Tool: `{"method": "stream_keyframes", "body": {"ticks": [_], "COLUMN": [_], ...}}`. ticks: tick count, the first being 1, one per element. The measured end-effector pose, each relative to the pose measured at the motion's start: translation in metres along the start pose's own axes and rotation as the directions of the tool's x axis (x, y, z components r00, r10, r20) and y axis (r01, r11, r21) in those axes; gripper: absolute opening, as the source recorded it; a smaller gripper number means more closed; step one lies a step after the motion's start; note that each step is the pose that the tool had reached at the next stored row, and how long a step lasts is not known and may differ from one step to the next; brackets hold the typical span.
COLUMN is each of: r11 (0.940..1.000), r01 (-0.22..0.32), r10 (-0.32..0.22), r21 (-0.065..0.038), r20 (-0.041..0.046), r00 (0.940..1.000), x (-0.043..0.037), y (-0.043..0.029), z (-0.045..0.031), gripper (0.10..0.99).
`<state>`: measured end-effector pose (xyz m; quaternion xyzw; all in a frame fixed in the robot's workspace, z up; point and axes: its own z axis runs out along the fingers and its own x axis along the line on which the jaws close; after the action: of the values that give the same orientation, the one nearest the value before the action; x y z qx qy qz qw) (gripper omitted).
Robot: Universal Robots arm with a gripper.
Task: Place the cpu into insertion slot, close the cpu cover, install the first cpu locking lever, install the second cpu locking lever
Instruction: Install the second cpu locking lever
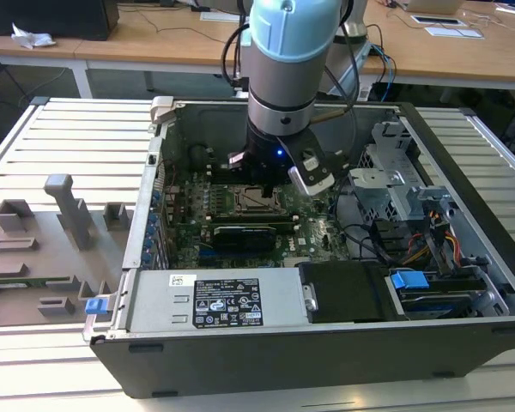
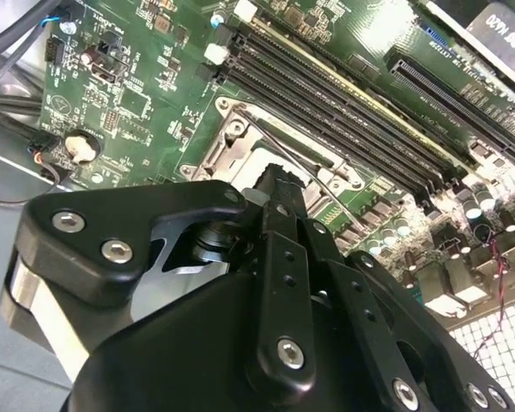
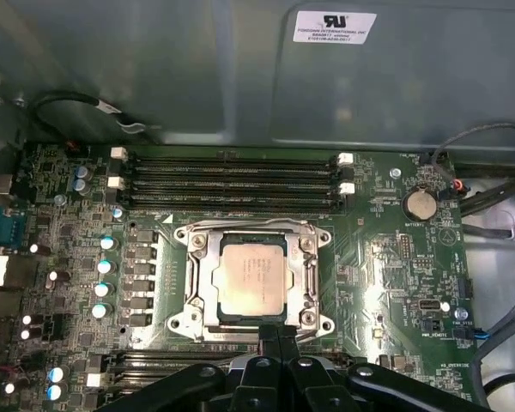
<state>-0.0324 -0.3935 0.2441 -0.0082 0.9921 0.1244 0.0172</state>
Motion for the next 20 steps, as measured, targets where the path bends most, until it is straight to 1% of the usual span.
{"method": "stream_keyframes", "body": {"ticks": [2,4,7,9,13,14,15,16,17,19,20], "r11": [1.0,1.0,1.0,1.0,1.0,1.0,1.0,1.0,1.0,1.0,1.0], "r01": [0.0,0.0,0.0,0.0,0.0,0.0,0.0,0.0,0.0,0.0,0.0], "r10": [0.0,0.0,0.0,0.0,0.0,0.0,0.0,0.0,0.0,0.0,0.0], "r21": [0.0,-0.001,-0.002,-0.002,-0.002,-0.002,-0.002,-0.002,-0.002,-0.002,-0.002], "r20": [0.0,0.0,0.0,0.0,0.0001,0.0002,0.0,0.0001,0.0,0.0001,0.0], "r00": [1.0,1.0,1.0,1.0,1.0,1.0,1.0,1.0,1.0,1.0,1.0], "x": [0.0001,0.0003,0.0004,0.0006,0.0031,0.0066,0.0129,0.0218,0.0274,0.0351,0.0403], "y": [-0.0004,-0.0017,-0.0025,-0.0029,-0.0093,-0.01,-0.0104,-0.0115,-0.0125,-0.0138,-0.0143], "z": [0.0018,0.0066,0.0114,0.0129,0.0127,0.0136,0.0154,0.02,0.0243,0.0296,0.0317], "gripper": [0.106,0.106,0.106,0.106,0.106,0.106,0.106,0.106,0.106,0.106,0.106]}}
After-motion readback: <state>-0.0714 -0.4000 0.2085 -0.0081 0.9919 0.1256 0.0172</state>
